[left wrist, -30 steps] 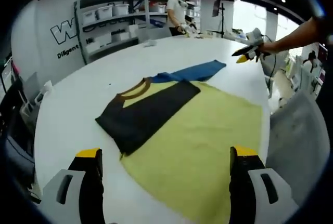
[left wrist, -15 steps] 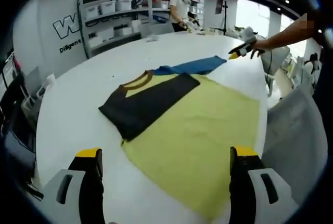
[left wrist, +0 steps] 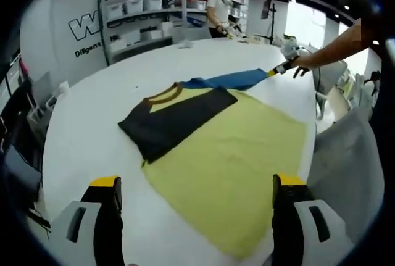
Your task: Fold the garment on the visible template until the final outline fits inside the template.
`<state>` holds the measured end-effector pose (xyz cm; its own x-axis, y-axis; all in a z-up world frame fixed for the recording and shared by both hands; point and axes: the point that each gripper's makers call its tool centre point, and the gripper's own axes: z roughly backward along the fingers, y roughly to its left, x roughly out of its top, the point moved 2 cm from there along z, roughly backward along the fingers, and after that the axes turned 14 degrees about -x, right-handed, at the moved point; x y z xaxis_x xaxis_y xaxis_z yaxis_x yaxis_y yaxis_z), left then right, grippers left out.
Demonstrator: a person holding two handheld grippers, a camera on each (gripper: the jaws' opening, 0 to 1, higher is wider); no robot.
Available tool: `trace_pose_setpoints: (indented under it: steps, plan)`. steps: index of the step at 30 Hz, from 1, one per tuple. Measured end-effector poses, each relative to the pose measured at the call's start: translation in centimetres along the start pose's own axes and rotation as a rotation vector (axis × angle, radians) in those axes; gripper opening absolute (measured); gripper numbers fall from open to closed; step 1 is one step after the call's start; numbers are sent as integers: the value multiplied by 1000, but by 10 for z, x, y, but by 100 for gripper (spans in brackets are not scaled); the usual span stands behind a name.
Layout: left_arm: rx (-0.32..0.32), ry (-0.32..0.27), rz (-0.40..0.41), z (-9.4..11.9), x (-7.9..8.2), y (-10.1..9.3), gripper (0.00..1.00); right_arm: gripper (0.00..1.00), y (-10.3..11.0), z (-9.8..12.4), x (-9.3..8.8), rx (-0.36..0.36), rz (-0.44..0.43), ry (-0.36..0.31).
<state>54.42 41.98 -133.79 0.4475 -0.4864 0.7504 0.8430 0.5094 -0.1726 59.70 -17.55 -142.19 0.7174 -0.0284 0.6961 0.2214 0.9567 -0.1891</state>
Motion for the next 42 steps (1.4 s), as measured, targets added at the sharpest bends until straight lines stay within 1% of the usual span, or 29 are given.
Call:
trace_pose_setpoints:
  steps: [2,4,6,8,9,12,13,14,17,18,19,20,24,28,33,34,36,38,42]
  plan:
    - [3,-1,3,0,0,-1,99,37,-3,-3,-1,-15,-5,16]
    - [7,3,13,1,-2,-1,98,35,-5,-6,1,-13,-21,9]
    - [16,3,22,3,-3,-2,98,32,-6,-6,1,-24,-31,21]
    - [24,4,28,4,-4,-2,98,28,-6,-9,7,-13,-9,-13]
    - [26,4,30,5,-5,-3,98,27,-6,-10,7,-10,-12,-4]
    - [30,9,30,7,-8,-4,98,20,-3,-12,10,-4,-5,-6]
    - [31,9,32,7,-9,-4,98,17,-2,-12,11,0,10,-10]
    - [34,12,35,7,-10,-4,97,14,0,-12,11,14,41,-7]
    - [41,7,42,10,-11,-5,97,4,7,-10,11,33,69,7]
    - [42,6,42,10,-11,-5,97,1,12,-10,11,53,89,3]
    - [43,7,40,12,-11,-6,97,0,12,-10,11,51,97,1]
    - [43,6,37,13,-11,-7,97,0,14,-8,11,50,122,-6]
    - [47,-2,37,18,-12,-4,97,0,24,3,18,72,103,-27]
    - [48,-12,36,20,-12,-3,97,0,30,10,26,87,136,-55]
    - [33,-27,25,20,-11,-4,97,0,39,26,42,110,115,-88]
    - [30,-32,24,19,-10,-4,97,0,40,28,43,111,116,-91]
    - [24,-43,16,20,-9,-4,97,0,45,36,51,114,122,-106]
    - [15,-49,11,20,-9,-3,97,0,50,42,55,120,124,-116]
    - [4,-63,3,24,-11,-1,97,0,60,57,70,125,126,-146]
